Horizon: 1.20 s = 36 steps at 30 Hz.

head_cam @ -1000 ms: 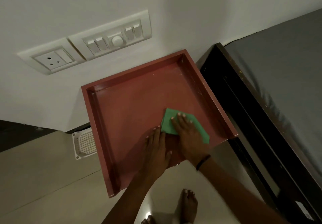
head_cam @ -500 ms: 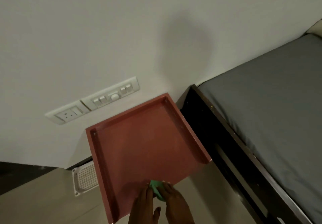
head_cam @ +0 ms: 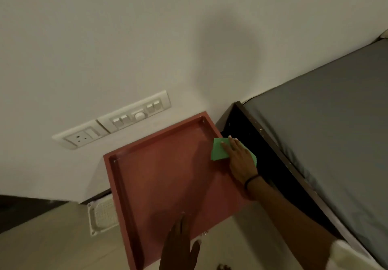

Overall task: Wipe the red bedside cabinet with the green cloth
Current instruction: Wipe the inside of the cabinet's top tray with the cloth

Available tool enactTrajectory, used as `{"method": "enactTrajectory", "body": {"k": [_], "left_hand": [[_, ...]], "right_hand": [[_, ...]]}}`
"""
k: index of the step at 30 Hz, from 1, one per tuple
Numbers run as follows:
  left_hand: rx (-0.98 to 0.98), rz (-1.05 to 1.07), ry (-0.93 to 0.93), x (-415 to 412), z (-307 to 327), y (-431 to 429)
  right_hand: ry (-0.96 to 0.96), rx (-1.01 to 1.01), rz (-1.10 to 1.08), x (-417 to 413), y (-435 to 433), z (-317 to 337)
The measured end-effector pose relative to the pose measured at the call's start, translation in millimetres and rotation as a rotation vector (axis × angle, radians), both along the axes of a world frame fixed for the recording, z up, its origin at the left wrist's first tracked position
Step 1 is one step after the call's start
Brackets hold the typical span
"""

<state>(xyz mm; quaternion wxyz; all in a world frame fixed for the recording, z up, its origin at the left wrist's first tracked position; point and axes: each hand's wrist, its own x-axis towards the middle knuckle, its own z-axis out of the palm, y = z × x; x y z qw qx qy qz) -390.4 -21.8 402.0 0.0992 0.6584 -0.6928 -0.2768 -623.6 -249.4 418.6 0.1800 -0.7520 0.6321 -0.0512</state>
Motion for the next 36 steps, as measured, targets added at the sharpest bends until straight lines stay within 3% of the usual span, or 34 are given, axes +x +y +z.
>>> {"method": "enactTrajectory", "body": {"k": [3, 7, 11, 14, 20, 24, 29, 32, 36], "left_hand": [[-0.001, 0.053, -0.008, 7, -5, 17], [0.018, 0.066, -0.037, 16, -3, 16], [0.075, 0.098, -0.031, 21, 0, 1], [0.102, 0.138, -0.030, 28, -2, -2], [0.089, 0.125, -0.094, 40, -12, 3], [0.105, 0.116, -0.137, 50, -22, 9], [0.089, 0.140, -0.146, 51, -21, 16], [0.003, 0.138, -0.148, 54, -26, 24], [-0.135, 0.165, -0.127, 69, -35, 35]], "right_hand": [[0.044, 0.163, 0.012, -6, 18, -22], [0.033, -0.025, 0.043, -40, 90, -39], [0.056, -0.039, -0.012, -62, 153, -41], [0.015, 0.007, -0.158, -16, 177, -45], [-0.065, 0.149, -0.238, 107, 209, -72], [-0.120, 0.124, 0.074, 160, 230, -74], [0.067, 0.017, 0.401, 119, 203, -78], [0.110, 0.027, 0.253, 93, 153, -82], [0.049, 0.126, 0.046, 120, 91, -80]]}}
